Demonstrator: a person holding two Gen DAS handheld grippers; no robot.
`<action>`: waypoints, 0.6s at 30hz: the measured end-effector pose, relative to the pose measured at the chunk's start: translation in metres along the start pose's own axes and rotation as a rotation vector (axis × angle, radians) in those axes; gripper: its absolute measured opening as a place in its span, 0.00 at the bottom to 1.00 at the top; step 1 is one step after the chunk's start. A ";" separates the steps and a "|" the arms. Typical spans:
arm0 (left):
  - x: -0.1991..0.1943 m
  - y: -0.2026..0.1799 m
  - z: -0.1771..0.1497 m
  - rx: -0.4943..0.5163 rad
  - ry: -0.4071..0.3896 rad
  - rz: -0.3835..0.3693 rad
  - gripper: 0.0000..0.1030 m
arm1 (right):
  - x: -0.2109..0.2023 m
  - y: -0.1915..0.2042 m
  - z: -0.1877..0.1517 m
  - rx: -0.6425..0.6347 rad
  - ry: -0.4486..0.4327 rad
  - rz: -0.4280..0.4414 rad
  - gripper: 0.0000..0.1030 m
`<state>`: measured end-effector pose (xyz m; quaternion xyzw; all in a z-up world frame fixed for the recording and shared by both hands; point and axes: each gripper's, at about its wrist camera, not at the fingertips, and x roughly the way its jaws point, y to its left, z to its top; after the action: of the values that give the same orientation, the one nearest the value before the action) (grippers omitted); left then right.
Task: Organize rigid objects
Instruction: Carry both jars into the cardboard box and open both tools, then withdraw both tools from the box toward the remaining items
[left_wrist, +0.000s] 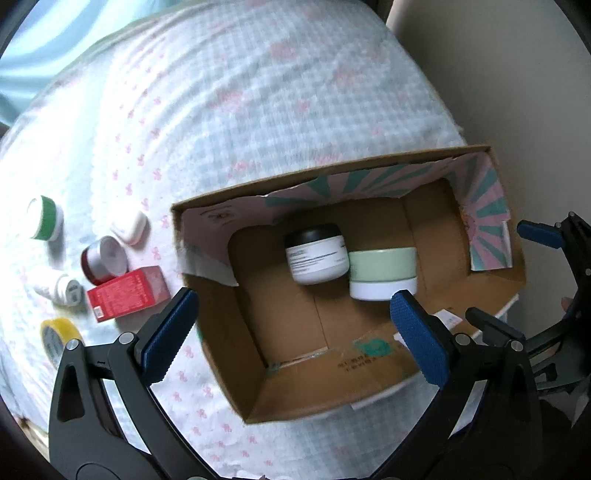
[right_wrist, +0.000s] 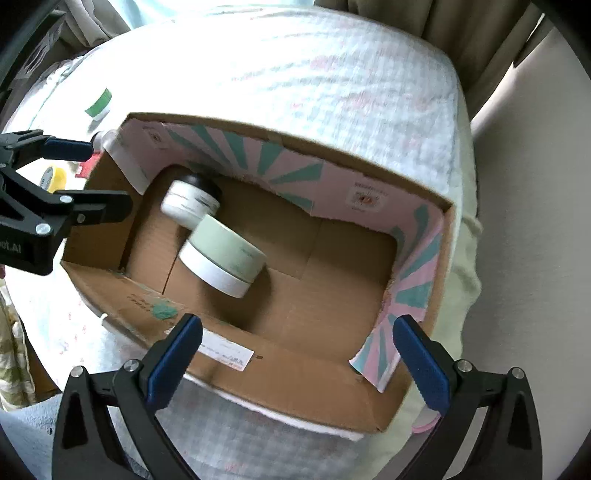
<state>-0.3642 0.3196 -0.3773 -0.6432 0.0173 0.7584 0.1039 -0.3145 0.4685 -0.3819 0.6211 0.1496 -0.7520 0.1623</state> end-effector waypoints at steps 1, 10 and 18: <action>-0.005 0.001 -0.002 -0.002 -0.008 0.000 1.00 | -0.004 0.000 0.004 0.003 -0.005 -0.004 1.00; -0.080 0.022 -0.033 -0.044 -0.099 0.009 1.00 | -0.059 0.020 0.009 0.003 -0.046 -0.015 1.00; -0.153 0.074 -0.082 -0.120 -0.191 0.070 1.00 | -0.109 0.051 0.024 -0.002 -0.132 0.006 1.00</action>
<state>-0.2749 0.2131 -0.2501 -0.5720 -0.0157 0.8191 0.0399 -0.2950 0.4180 -0.2719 0.5704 0.1373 -0.7907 0.1749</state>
